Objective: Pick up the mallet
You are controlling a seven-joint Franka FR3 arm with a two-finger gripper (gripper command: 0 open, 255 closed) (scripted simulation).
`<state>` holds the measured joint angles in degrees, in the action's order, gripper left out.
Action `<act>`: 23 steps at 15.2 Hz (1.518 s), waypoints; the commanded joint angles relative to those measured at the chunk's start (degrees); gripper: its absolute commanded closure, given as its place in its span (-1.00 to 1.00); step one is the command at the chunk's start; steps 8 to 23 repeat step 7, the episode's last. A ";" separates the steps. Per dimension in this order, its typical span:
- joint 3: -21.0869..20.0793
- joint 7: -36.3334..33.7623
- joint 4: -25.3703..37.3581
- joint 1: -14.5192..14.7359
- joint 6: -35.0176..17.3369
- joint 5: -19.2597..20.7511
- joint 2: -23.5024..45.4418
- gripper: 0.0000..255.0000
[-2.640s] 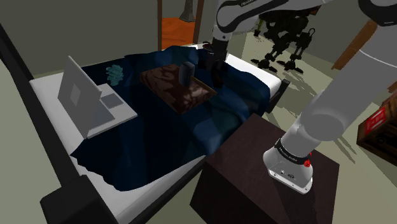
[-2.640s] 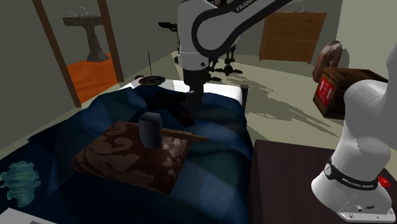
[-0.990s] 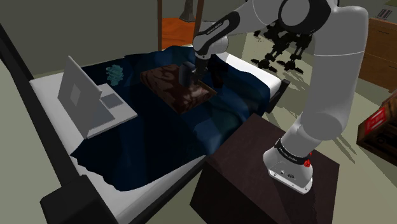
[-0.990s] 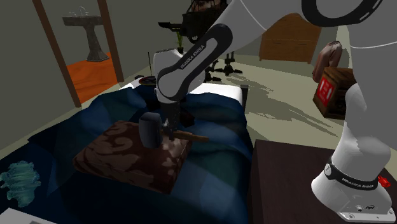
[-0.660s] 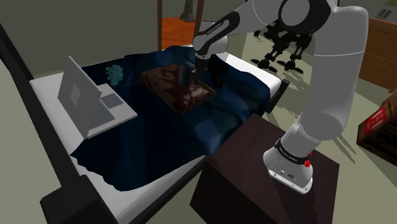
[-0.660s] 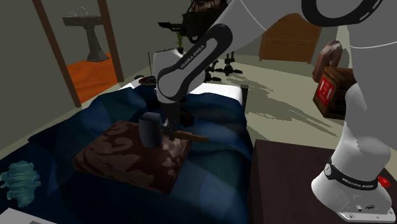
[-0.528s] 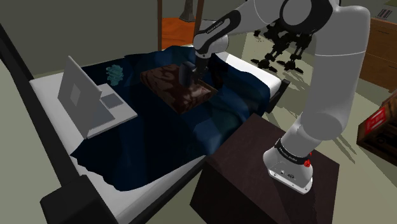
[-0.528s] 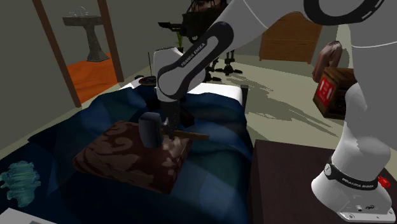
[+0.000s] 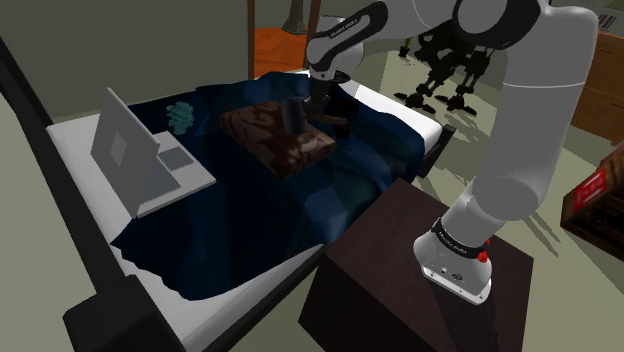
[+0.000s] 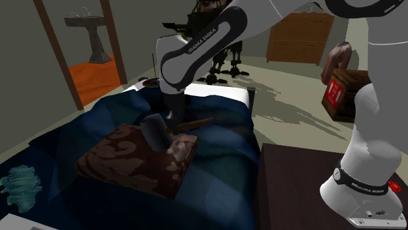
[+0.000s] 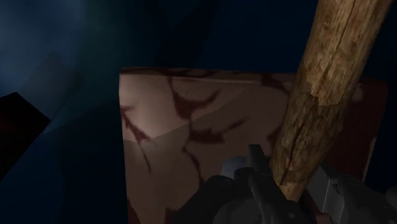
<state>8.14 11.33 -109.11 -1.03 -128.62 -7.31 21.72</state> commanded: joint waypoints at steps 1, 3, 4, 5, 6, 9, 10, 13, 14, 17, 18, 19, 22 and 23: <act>0.08 -0.27 0.64 0.10 1.38 0.23 -0.83 1.00; 0.17 -0.46 1.08 0.15 2.64 0.45 -1.66 1.00; 0.22 -0.55 1.32 0.18 3.28 0.56 -2.07 1.00; 0.26 -0.64 1.57 0.20 3.92 0.66 -2.47 1.00; 0.26 -0.65 1.60 0.21 4.02 0.68 -2.54 1.00; 0.26 -0.65 1.61 0.21 4.02 0.68 -2.53 1.00; 0.26 -0.65 1.61 0.21 4.02 0.68 -2.53 1.00; 0.26 -0.65 1.61 0.21 4.02 0.68 -2.53 1.00; 0.26 -0.65 1.61 0.21 4.02 0.68 -2.53 1.00; 0.26 -0.65 1.61 0.21 4.02 0.68 -2.53 1.00; 0.26 -0.65 1.61 0.21 4.02 0.68 -2.53 1.00; 0.26 -0.65 1.61 0.21 4.02 0.68 -2.53 1.00; 0.26 -0.65 1.61 0.21 4.02 0.68 -2.53 1.00; 0.26 -0.65 1.61 0.21 4.02 0.68 -2.53 1.00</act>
